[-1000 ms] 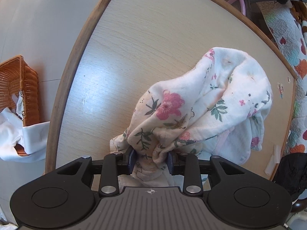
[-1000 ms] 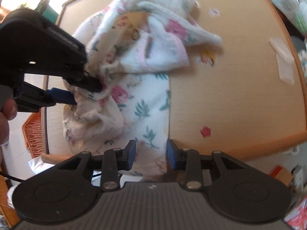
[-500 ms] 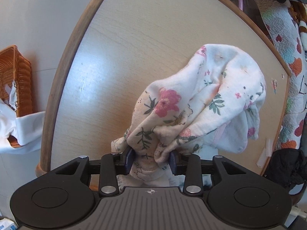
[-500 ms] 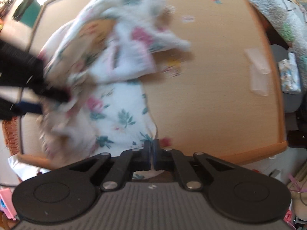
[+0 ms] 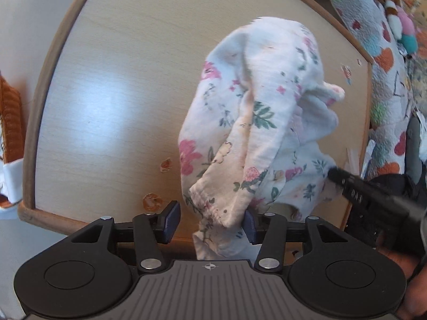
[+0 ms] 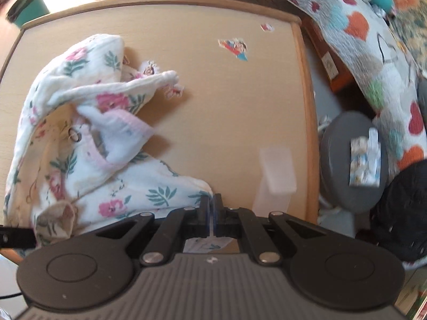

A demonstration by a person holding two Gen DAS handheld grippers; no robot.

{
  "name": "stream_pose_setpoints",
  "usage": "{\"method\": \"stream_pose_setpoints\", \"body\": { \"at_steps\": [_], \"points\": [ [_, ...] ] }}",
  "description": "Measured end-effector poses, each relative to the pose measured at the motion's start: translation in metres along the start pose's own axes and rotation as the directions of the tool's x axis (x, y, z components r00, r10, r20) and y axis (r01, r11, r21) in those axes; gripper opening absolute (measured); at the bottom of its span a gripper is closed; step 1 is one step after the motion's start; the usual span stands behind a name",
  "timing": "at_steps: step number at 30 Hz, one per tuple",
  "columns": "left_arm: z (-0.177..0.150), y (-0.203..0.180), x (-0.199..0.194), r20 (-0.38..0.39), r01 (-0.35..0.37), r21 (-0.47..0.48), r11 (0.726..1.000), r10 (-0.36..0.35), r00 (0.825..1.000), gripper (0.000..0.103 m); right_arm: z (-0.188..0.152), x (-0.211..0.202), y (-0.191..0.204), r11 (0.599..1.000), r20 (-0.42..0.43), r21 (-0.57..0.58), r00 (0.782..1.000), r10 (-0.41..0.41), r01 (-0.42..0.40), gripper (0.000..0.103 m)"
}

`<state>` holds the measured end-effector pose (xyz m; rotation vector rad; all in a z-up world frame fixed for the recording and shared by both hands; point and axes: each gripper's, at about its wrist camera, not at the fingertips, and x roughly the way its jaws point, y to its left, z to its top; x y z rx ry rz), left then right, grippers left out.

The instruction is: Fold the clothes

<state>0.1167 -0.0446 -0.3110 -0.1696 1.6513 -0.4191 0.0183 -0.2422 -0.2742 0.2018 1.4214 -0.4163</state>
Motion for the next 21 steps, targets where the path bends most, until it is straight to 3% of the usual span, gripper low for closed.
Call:
{"method": "stream_pose_setpoints", "body": {
  "at_steps": [4, 11, 15, 21],
  "points": [
    [-0.004, -0.014, 0.001, 0.047, 0.003, 0.085, 0.996, -0.007, 0.999, 0.052, 0.006, 0.012, -0.011, 0.999, -0.005, -0.038, 1.0, 0.025, -0.025, 0.002],
    [0.009, -0.043, 0.005, 0.04, 0.003, 0.272, 0.962, -0.015, 0.999, 0.053, 0.008, 0.021, -0.014, 0.995, 0.034, -0.088, 0.998, 0.052, -0.049, 0.003],
    [0.012, -0.038, 0.013, 0.018, 0.029, 0.289, 0.957, -0.036, 0.999, 0.054, 0.011, 0.023, -0.013, 0.994, 0.034, -0.096, 0.998, 0.053, -0.05, 0.003],
    [0.003, -0.033, 0.015, 0.054, 0.069, 0.322, 0.944, -0.091, 0.994, 0.056, 0.018, 0.024, -0.008, 0.992, 0.032, -0.118, 0.998, 0.048, -0.044, 0.003]
  ]
}}
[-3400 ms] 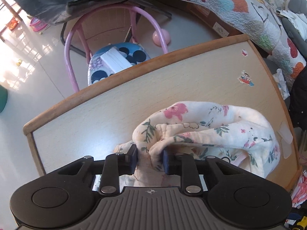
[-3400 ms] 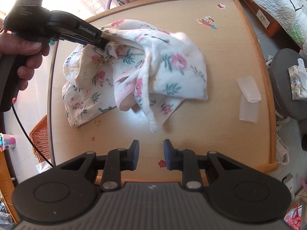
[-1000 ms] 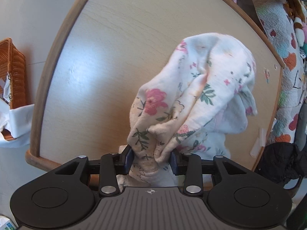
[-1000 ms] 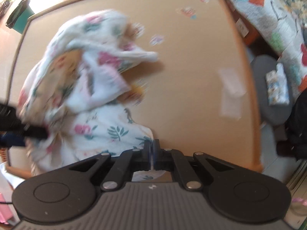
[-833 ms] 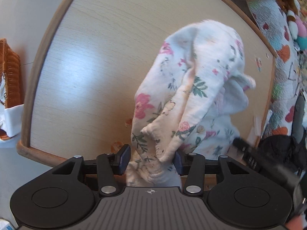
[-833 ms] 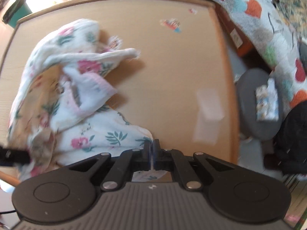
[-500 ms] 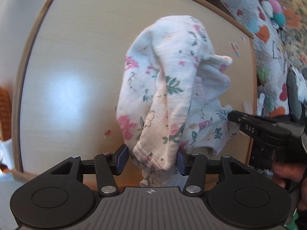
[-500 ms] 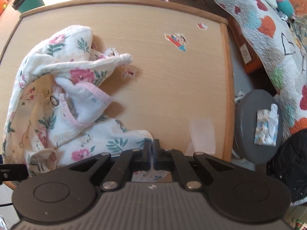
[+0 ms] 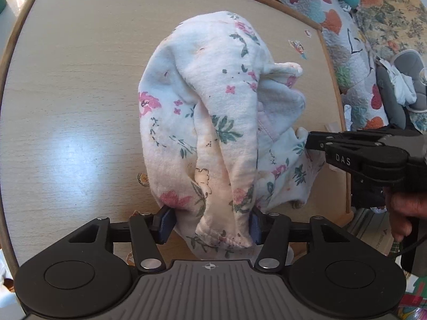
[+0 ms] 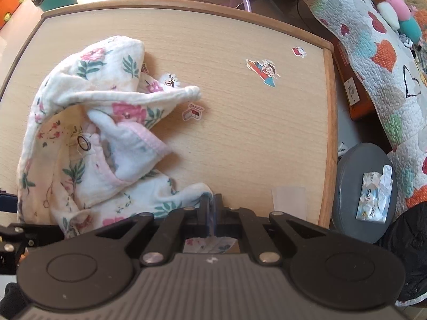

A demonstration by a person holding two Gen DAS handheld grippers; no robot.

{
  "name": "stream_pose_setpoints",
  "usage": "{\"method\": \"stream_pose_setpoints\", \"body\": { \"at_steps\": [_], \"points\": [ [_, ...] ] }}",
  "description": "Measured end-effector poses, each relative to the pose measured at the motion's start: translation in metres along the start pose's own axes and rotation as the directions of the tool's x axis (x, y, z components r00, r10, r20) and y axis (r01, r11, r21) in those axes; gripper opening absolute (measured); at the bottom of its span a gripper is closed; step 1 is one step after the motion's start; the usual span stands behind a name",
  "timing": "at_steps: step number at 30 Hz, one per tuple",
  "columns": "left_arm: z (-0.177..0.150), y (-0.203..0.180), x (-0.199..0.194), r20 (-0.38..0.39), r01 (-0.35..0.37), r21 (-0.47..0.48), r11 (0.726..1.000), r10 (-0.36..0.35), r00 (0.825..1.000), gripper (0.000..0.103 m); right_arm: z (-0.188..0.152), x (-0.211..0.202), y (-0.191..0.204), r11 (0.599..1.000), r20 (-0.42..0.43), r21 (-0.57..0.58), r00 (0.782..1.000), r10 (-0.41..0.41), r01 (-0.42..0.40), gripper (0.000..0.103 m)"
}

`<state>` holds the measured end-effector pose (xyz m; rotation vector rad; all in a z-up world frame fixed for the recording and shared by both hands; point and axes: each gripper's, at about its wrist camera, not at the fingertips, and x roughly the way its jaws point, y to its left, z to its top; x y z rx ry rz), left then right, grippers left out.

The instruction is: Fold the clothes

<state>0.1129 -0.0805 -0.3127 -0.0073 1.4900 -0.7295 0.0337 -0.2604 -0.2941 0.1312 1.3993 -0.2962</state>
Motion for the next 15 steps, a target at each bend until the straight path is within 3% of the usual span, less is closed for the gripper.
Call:
{"method": "stream_pose_setpoints", "body": {
  "at_steps": [7, 11, 15],
  "points": [
    [-0.022, -0.002, -0.008, 0.071, -0.014, 0.004, 1.0, 0.013, 0.997, 0.057, -0.004, -0.001, 0.004, 1.0, 0.052, -0.005, 0.999, -0.012, 0.012, 0.004],
    [-0.033, -0.003, -0.013, 0.074, -0.015, -0.083, 0.996, 0.021, 0.997, 0.058, -0.011, -0.002, 0.002, 0.999, 0.081, 0.044, 0.997, -0.012, 0.008, 0.004],
    [-0.043, 0.001, -0.012, 0.041, 0.011, -0.258, 0.966, -0.001, 0.999, 0.058, -0.014, -0.003, -0.001, 0.996, 0.07, 0.093, 0.998, 0.007, -0.013, 0.004]
  ]
}}
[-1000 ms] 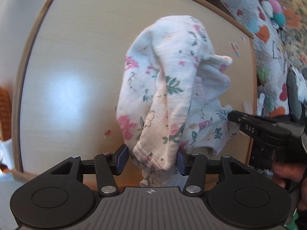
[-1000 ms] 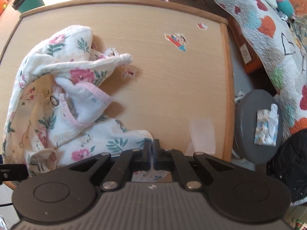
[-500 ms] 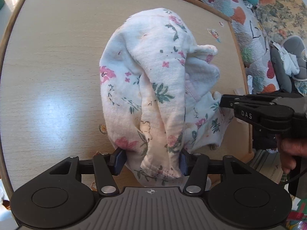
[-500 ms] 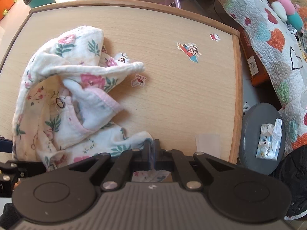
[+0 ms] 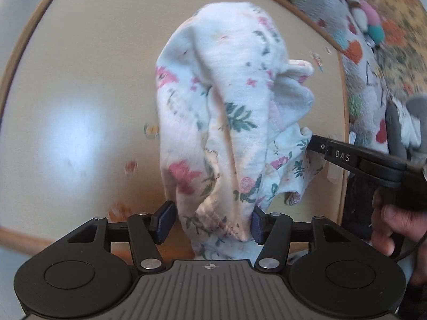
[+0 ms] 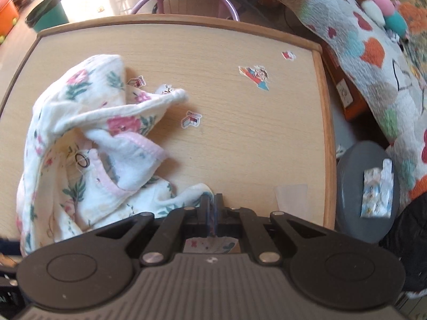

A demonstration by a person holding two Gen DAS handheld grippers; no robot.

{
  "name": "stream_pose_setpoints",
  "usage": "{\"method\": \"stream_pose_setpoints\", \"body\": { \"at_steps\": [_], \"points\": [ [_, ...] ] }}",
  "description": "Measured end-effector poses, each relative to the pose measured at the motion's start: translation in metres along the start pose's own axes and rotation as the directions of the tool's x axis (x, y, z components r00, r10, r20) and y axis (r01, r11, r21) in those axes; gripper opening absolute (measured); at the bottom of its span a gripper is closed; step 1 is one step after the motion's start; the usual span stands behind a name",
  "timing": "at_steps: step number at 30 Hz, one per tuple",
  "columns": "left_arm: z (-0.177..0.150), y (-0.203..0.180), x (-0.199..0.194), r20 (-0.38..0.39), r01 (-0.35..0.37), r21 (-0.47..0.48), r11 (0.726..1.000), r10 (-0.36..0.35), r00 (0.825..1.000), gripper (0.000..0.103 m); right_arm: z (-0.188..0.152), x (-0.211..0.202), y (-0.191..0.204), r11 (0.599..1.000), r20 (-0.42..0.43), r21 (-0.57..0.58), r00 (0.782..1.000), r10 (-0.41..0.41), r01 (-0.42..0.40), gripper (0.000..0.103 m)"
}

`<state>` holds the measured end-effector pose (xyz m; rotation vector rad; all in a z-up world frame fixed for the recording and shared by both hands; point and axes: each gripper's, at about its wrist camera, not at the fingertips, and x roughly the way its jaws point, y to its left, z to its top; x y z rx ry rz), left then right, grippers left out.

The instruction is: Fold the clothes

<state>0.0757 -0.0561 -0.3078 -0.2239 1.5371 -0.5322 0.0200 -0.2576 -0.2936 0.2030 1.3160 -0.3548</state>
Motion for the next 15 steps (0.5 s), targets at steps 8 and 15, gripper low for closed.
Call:
{"method": "stream_pose_setpoints", "body": {
  "at_steps": [8, 15],
  "points": [
    [-0.039, 0.001, -0.007, 0.07, -0.009, -0.097, 0.995, 0.016, 0.997, 0.059, -0.018, -0.004, -0.002, 1.0, -0.018, -0.019, 1.0, -0.003, 0.003, 0.004],
    [-0.055, -0.011, -0.014, 0.106, -0.059, -0.056, 0.997, 0.064, 0.992, 0.059, -0.032, -0.008, -0.007, 0.999, -0.003, -0.042, 1.0, -0.009, 0.009, 0.004]
  ]
}}
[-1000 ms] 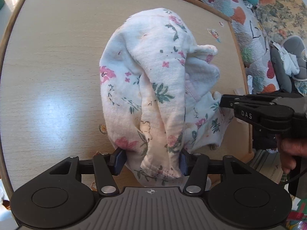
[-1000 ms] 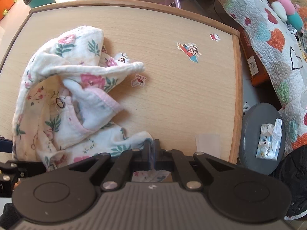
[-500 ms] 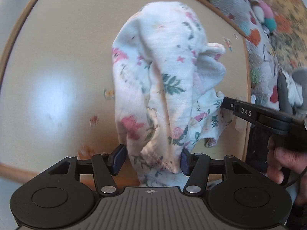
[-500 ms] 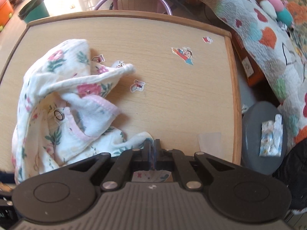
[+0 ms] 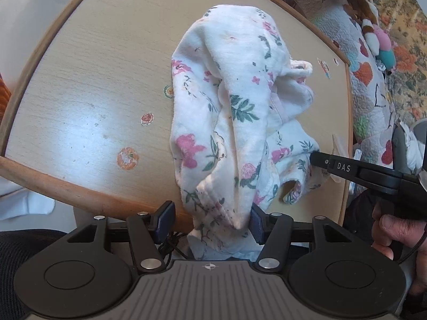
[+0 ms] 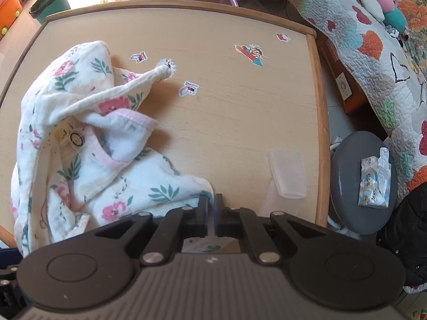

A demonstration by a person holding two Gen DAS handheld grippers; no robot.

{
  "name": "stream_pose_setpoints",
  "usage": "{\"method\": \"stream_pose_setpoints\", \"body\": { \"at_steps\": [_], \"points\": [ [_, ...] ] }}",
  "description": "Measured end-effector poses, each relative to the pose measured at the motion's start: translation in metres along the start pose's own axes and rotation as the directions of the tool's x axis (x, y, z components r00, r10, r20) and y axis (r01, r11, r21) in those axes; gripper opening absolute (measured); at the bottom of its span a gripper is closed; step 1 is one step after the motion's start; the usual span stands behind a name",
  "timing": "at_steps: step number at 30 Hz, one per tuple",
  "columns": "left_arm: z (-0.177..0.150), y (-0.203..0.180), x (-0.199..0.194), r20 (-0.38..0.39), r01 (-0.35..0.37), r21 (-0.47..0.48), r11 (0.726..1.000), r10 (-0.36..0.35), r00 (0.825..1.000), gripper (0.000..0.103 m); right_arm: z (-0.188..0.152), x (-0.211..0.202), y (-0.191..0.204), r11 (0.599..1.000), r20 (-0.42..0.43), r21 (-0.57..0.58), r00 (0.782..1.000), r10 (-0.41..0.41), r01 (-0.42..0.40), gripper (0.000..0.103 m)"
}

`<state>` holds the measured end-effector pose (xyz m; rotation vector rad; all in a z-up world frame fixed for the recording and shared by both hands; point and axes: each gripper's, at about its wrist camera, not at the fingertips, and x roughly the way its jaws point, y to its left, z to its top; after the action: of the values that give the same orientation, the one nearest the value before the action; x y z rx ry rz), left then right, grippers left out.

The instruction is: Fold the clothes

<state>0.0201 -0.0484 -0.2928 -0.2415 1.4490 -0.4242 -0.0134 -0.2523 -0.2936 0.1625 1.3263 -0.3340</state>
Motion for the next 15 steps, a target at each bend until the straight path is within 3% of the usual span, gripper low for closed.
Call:
{"method": "stream_pose_setpoints", "body": {
  "at_steps": [6, 15],
  "points": [
    [-0.005, -0.007, -0.019, 0.059, -0.069, 0.089, 0.994, 0.064, 0.996, 0.059, -0.008, -0.01, -0.017, 0.998, 0.057, 0.009, 0.997, 0.058, -0.059, 0.007],
    [-0.004, -0.004, -0.064, 0.144, -0.142, 0.079, 0.987, 0.13, 0.981, 0.059, -0.024, -0.044, -0.03, 0.992, 0.17, -0.035, 0.977, 0.127, -0.123, 0.018]
  ]
}}
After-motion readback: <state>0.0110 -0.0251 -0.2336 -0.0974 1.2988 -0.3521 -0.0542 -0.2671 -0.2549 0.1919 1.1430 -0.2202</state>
